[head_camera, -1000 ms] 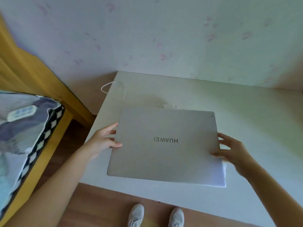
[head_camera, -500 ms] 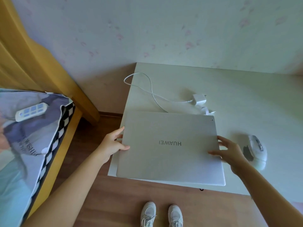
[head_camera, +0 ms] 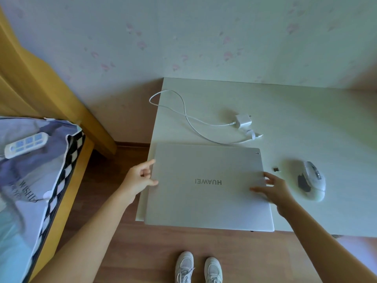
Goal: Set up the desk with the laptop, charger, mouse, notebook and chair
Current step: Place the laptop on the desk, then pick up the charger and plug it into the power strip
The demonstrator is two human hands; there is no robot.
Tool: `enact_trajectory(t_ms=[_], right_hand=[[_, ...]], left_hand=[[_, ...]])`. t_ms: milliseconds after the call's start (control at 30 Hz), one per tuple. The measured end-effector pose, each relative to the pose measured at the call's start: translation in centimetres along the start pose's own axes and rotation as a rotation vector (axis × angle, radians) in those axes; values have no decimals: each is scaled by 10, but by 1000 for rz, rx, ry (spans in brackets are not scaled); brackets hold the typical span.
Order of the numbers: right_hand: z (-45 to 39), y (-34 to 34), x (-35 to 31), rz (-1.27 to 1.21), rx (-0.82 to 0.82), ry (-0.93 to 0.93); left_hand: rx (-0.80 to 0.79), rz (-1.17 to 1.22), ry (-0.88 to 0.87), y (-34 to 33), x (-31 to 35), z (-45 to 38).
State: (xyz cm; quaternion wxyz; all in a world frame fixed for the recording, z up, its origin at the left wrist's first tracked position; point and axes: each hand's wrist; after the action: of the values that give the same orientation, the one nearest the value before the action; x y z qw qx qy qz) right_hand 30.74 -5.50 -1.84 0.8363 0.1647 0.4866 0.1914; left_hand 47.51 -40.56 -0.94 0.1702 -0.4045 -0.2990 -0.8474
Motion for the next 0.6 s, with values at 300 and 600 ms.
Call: enact_trajectory(t_ms=[300,600], right_hand=[[15,11,-48,14,2,116],[-4,6,-94,-131,11,94]], left_hand=[[-254,294,-90,-38,81,-5],[-343,244,-116,-83,121,-20]])
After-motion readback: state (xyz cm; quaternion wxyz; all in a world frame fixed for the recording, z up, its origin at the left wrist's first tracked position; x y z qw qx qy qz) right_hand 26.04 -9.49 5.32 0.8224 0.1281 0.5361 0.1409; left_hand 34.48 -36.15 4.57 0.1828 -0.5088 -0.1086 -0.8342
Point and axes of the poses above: each hand's wrist, its own z-axis away from the middle knuckle, its own y-axis out of the back of the hand, x = y × z, and after that the axes turned 14 degrees about x, right-handed
